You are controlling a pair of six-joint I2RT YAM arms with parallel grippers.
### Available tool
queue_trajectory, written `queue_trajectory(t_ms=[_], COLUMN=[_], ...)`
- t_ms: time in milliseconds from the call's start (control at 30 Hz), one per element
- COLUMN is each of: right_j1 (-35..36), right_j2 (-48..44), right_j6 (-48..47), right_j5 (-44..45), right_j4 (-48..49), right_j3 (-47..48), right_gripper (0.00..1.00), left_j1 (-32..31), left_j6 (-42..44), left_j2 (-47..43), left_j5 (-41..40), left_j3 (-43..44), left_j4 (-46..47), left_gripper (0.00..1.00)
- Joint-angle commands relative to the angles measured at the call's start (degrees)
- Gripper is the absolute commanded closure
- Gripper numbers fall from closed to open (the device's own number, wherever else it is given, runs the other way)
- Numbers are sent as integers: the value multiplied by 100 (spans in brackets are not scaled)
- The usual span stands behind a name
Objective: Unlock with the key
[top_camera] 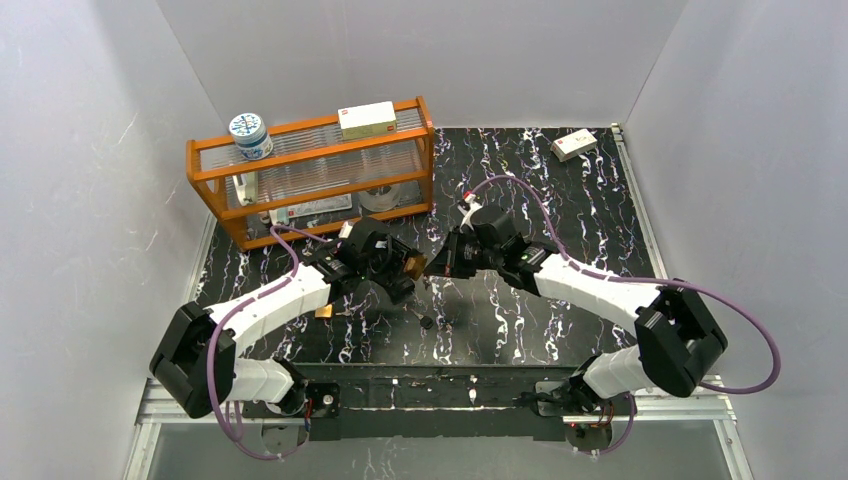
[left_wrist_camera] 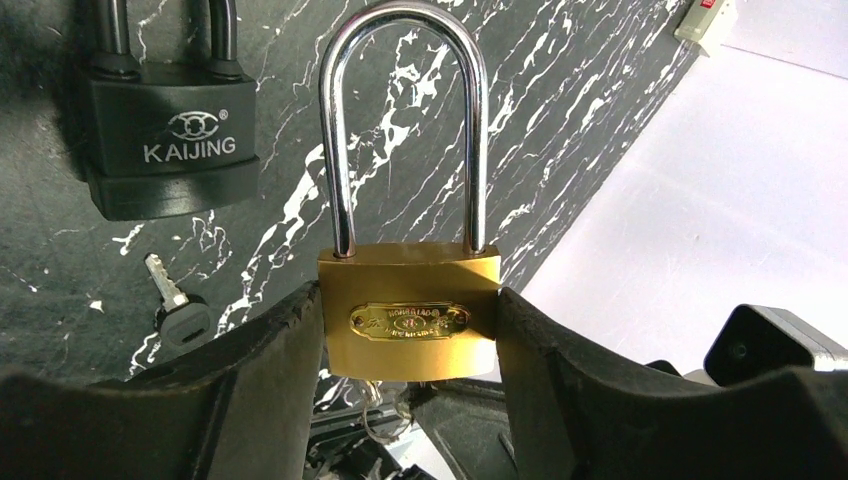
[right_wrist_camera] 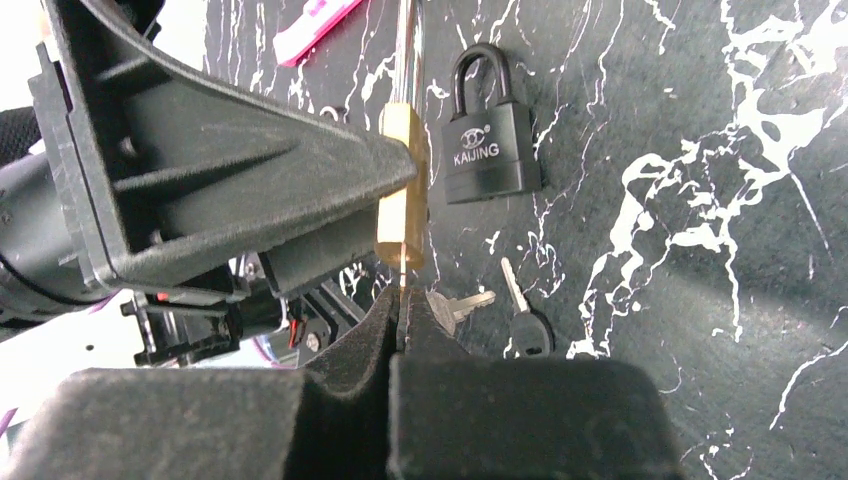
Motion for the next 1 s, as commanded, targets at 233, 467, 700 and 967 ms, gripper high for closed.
queue_trajectory(t_ms=[233,467,700,967], right_j1=[165,165,159,68], right_j2=[153,258,381,190], right_j6=[-99,175,1224,2355], right_j5=[667,428,384,130], right_j4=[186,478,1382,2217], right_j3=[410,255,-60,-377], right_gripper=[99,99,99,99], left_j1=[-101,-96,-99,-100], left_j6=[-29,141,-306,-295], left_j2=[-118,-144,-218,-471], left_j5=[344,797,1192,1252], left_j3=[291,182,-9,-150], left_j4=[601,839,1728,2131], left_gripper=[81,81,81,82])
